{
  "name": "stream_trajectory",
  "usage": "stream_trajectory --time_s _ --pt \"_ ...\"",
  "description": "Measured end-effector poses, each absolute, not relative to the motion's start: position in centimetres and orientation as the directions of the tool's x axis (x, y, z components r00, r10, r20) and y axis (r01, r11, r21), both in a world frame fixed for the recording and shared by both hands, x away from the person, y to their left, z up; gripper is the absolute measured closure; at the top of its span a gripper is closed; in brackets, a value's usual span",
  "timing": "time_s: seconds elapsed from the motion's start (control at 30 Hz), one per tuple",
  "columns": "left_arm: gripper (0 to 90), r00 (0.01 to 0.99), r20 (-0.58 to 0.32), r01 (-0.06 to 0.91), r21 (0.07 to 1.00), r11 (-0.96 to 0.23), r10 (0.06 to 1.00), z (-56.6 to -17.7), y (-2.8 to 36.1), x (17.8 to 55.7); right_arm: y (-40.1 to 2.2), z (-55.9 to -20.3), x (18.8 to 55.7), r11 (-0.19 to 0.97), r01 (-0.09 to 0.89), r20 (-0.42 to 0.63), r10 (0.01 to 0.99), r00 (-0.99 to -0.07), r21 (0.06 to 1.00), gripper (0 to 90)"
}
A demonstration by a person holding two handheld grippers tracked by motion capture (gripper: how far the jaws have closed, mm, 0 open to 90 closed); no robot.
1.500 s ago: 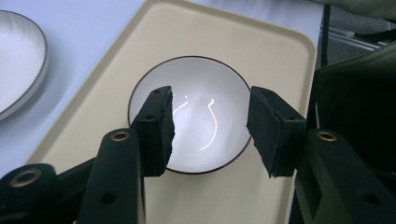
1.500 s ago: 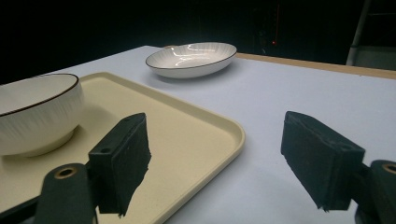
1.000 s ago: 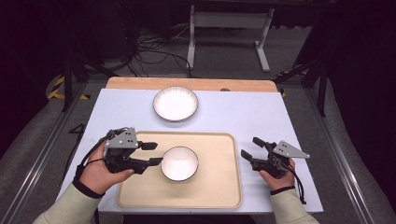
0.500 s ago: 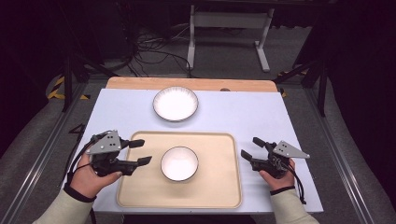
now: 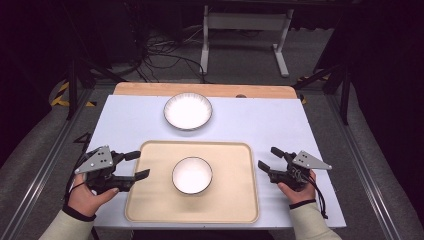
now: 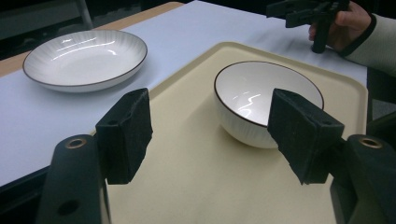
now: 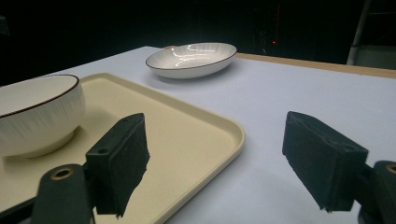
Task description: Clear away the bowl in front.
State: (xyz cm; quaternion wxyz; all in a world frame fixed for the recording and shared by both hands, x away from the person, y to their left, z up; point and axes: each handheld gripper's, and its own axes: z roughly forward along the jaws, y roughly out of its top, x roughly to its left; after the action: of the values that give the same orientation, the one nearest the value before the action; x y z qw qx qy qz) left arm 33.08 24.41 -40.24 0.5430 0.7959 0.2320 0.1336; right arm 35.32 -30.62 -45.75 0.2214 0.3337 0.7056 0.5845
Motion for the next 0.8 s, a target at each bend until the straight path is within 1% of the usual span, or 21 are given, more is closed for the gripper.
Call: stream_trajectory --time_s 0.07,0.2,0.37,0.47,0.63,0.8 --pt "31.0 0.852 -0.055 0.230 0.932 -0.280 0.520 -40.8 24.8 33.1 -30.6 -45.8 35.3 0.094 0.212 0.078 0.730 -0.679 0.973 23.0" --pt "30.8 0.846 -0.057 0.225 0.940 -0.258 0.531 -41.7 25.4 32.9 -30.6 -45.8 35.3 0.094 0.212 0.078 0.730 -0.679 0.973 23.0" --pt "30.6 0.830 -0.088 0.237 0.950 -0.205 0.551 -43.2 26.3 32.6 -30.6 -45.8 35.3 0.094 0.212 0.077 0.729 -0.680 0.973 23.0" --pt "30.5 0.826 -0.104 0.259 0.943 -0.209 0.554 -43.9 26.7 32.6 -30.6 -45.8 35.3 0.095 0.211 0.077 0.729 -0.681 0.973 23.0" --pt "30.1 0.820 -0.084 0.237 0.950 -0.203 0.566 -44.9 27.3 32.4 -30.6 -45.7 35.3 0.096 0.210 0.075 0.728 -0.681 0.973 23.0" --pt "27.5 0.812 -0.063 0.209 0.960 -0.188 0.580 -45.8 27.5 32.2 -30.6 -45.8 35.3 0.097 0.209 0.074 0.728 -0.682 0.973 23.0"
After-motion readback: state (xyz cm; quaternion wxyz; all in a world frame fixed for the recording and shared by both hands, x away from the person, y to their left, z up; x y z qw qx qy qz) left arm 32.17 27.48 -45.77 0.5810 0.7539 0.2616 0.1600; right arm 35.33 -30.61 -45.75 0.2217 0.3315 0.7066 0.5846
